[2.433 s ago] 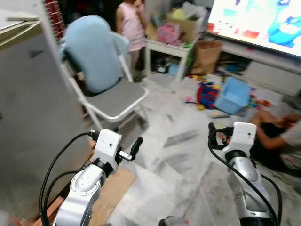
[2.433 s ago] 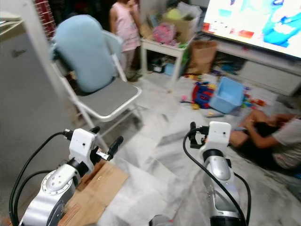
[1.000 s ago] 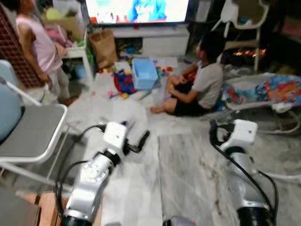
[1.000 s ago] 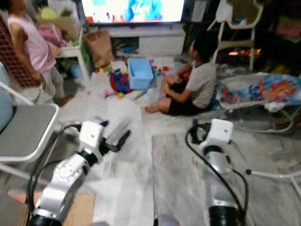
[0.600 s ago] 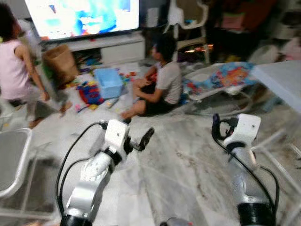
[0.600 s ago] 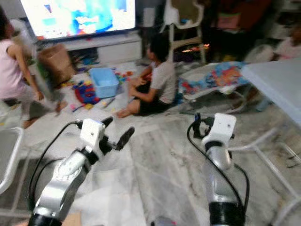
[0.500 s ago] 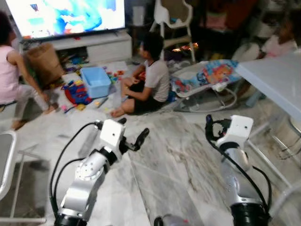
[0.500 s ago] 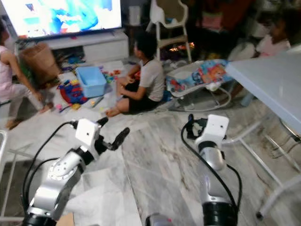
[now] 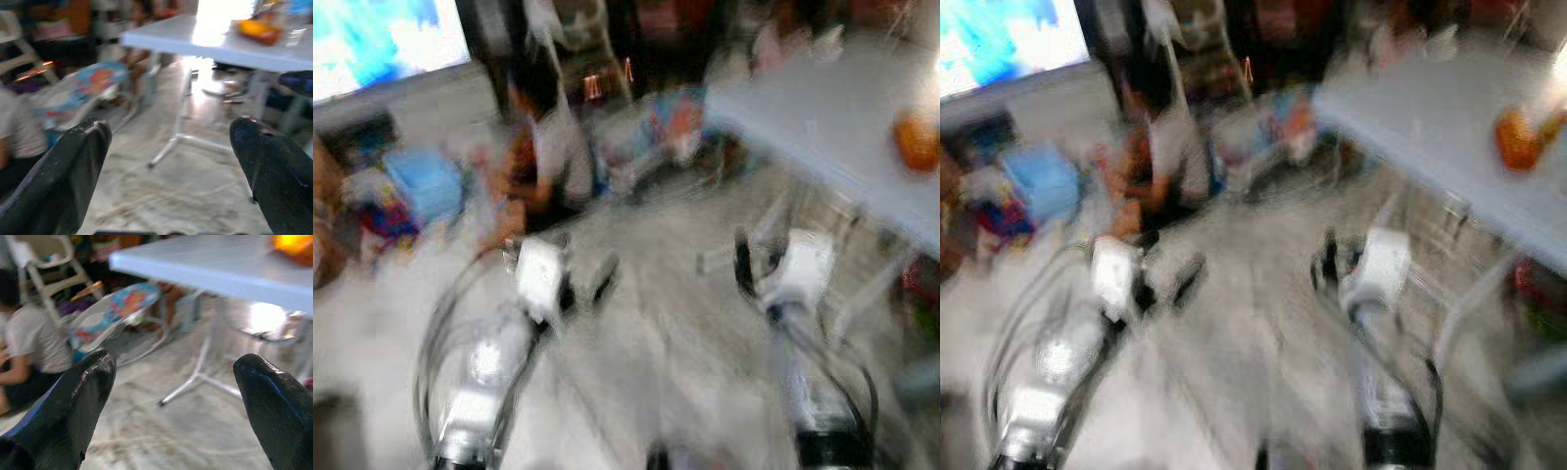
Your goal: Restocking fridge
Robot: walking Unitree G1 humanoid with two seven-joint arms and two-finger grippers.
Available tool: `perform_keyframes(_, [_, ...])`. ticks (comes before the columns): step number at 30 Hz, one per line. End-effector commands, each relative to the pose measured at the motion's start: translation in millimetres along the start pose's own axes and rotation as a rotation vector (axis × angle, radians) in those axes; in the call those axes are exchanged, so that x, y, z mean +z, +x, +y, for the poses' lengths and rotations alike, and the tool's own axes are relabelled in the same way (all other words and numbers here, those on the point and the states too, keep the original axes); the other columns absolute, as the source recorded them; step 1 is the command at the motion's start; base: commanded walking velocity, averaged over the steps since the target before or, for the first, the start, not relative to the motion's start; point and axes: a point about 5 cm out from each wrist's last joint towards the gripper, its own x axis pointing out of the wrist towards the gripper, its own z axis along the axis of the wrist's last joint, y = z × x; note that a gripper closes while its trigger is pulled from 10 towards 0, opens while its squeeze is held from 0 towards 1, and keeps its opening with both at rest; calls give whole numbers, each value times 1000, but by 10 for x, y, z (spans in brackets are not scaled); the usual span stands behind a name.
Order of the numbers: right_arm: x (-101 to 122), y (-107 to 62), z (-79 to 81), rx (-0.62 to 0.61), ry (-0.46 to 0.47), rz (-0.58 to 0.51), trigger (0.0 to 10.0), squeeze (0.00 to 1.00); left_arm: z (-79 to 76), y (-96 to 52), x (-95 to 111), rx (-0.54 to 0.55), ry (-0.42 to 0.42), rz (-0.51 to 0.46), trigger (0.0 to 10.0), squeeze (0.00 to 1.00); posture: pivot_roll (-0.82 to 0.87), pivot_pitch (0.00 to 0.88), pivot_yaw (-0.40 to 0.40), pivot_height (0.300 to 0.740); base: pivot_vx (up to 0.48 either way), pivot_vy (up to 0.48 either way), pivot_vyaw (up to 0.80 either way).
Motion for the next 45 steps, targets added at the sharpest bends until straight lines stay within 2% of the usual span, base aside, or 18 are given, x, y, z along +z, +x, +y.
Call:
perform_keyframes(1, [54,9,55,13,8,-21,10000,0,56,-35,32,10,20,0,10000,0,-1,0,-1,740,281,0,-800])
perform_keyframes(7, [59,19,64,14,7,-23,10000,0,44,-32,34,7,20,2,10000,0,0,0,-1,740,297,0,-693])
perform_keyframes(30, [105,44,97,21,-8,-44,10000,0,5,34,45,-3,29,0,10000,0,-11,0,2,740,395,0,0])
perform_keyframes(34, [124,56,111,24,-6,-53,10000,0,3,50,54,-1,31,1,10000,0,-14,0,1,740,439,0,-525])
perform_keyframes(45, [162,91,150,37,-30,-71,10000,0,-29,82,55,-9,33,1,10000,0,-17,0,0,740,383,287,-152])
